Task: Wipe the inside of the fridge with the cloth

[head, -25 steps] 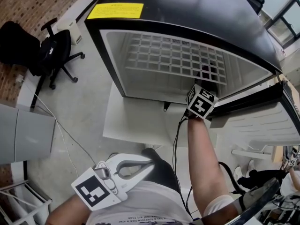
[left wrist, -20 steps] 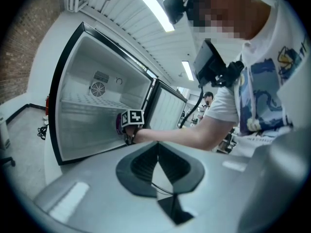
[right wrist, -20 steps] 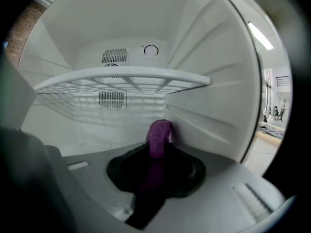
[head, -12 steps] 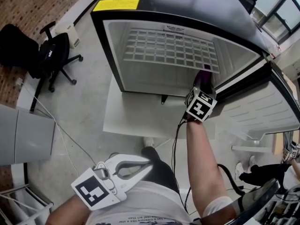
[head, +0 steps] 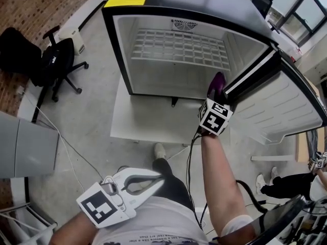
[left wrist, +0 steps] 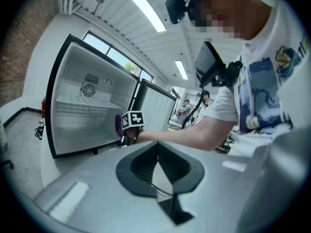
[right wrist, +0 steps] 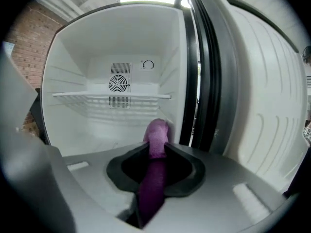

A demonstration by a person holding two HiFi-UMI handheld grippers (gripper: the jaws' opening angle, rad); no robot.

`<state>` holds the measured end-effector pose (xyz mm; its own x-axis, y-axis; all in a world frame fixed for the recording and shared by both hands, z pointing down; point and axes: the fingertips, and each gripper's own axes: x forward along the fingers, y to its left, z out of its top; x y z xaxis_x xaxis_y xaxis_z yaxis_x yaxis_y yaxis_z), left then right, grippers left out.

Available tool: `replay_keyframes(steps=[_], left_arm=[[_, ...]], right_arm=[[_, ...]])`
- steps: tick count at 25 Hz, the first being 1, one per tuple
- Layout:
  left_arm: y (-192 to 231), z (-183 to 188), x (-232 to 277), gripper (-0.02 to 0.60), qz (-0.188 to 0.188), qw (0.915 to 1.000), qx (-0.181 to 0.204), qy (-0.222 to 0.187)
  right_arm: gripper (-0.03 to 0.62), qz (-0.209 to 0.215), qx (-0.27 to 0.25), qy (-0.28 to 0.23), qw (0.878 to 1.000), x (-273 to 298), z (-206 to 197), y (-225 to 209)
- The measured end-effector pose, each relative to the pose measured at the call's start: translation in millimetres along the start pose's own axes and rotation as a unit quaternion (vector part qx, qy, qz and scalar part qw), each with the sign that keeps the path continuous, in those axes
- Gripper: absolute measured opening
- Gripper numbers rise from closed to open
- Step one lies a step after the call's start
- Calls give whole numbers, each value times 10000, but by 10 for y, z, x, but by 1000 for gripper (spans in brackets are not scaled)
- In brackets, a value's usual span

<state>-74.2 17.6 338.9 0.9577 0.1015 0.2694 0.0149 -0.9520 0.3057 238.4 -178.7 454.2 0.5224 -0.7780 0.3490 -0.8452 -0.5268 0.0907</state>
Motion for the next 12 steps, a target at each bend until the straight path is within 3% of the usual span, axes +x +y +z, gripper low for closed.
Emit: replay_keyframes(steps=[12], left_arm=[[-255,-33,-78,5,2,9999,73,-151]], right_arm=[[75,461,-370,-53,9982,-565,-49,84]])
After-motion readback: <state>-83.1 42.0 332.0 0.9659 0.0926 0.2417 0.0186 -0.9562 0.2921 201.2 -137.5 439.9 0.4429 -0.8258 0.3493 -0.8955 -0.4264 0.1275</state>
